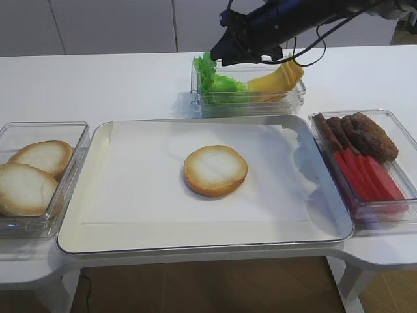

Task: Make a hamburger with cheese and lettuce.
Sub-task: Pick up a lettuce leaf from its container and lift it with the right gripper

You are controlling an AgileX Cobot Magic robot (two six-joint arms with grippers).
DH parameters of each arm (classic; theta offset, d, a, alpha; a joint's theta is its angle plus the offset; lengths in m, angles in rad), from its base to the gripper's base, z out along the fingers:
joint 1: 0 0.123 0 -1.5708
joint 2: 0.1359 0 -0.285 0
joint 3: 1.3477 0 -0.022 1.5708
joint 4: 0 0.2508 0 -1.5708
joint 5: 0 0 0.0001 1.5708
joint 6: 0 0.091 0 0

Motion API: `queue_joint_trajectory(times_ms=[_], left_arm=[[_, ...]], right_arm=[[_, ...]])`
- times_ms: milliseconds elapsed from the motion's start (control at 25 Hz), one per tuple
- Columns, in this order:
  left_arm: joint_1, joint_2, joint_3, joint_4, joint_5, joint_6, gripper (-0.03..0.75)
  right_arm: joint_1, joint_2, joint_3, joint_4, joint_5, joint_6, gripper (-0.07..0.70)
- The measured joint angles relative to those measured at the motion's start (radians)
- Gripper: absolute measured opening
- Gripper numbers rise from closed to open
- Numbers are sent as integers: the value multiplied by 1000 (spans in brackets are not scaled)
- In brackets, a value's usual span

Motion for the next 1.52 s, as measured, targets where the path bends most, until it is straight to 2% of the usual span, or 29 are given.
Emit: queue_joint_trajectory(times_ms=[200, 760, 1080, 1280, 1520], left_arm=[[-1, 0, 0, 0, 0, 0, 476], [-1, 0, 0, 0, 0, 0, 475], [-1, 0, 0, 0, 0, 0, 476], [-1, 0, 0, 0, 0, 0, 475], [-1, 0, 0, 0, 0, 0, 475]], right_arm=[[0, 0, 0, 17, 10, -41, 227], [22, 0, 0, 46, 7, -77, 227], [47, 0, 0, 9, -9, -77, 227], [47, 0, 0, -85, -17, -16, 227], [47, 0, 0, -97, -20, -3, 227]])
